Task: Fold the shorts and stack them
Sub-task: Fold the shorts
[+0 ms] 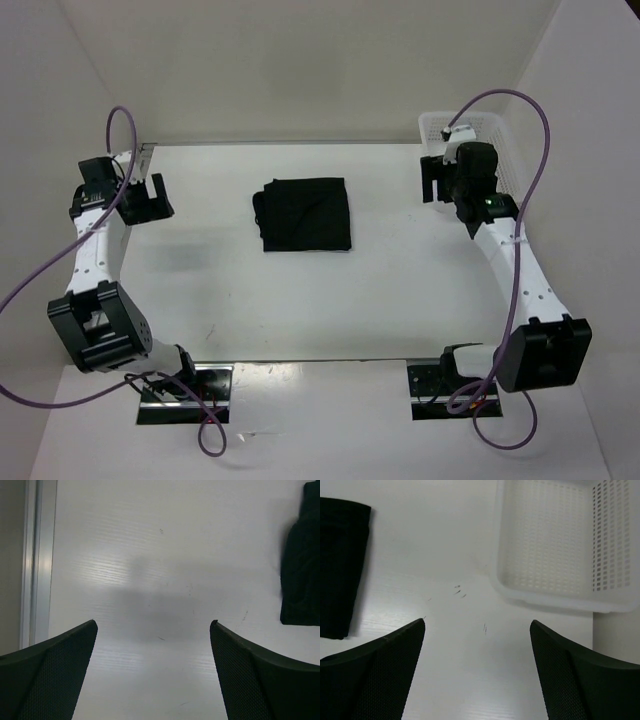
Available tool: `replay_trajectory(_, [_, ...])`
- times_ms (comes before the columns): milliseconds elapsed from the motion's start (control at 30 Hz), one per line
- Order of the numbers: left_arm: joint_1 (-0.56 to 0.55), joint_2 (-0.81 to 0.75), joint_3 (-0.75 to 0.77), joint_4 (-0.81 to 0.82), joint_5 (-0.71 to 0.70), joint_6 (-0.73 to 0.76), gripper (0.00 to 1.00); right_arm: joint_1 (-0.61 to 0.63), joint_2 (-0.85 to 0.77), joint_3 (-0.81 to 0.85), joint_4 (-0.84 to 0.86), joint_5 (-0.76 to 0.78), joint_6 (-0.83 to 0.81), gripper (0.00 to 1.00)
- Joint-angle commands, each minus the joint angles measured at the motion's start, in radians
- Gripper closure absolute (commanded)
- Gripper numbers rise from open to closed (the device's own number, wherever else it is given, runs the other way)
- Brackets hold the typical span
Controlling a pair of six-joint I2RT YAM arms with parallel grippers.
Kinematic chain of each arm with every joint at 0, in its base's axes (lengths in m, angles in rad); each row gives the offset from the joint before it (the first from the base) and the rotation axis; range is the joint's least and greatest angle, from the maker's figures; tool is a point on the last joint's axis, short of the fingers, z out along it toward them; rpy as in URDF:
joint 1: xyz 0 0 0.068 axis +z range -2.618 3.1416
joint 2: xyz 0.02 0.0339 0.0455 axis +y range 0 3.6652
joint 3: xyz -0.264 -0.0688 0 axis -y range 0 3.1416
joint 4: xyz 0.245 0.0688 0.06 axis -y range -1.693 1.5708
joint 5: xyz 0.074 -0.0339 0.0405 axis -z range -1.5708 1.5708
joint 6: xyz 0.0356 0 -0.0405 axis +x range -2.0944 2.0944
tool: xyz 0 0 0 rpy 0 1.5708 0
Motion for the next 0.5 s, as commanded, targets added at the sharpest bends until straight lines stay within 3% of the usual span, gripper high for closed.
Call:
replay_trajectory(0, [-0.02, -0.109, -0.018, 0.009, 0.013, 0.005, 0.0, -0.021, -0.068, -0.043, -0.006, -0.042, -0.007, 0.09])
replay_trajectory(100, [-0.02, -0.134, -0.064, 0.009, -0.012, 0.005, 0.0, -0.044, -0.096, -0.078, -0.035, -0.103, 0.002, 0.0])
replay_trajectory(467, [-0.01, -0.152, -0.104, 0.018, -0.012, 0.005, 0.0, -0.044, -0.148, -0.106, -0.06, -0.086, 0.128, 0.0])
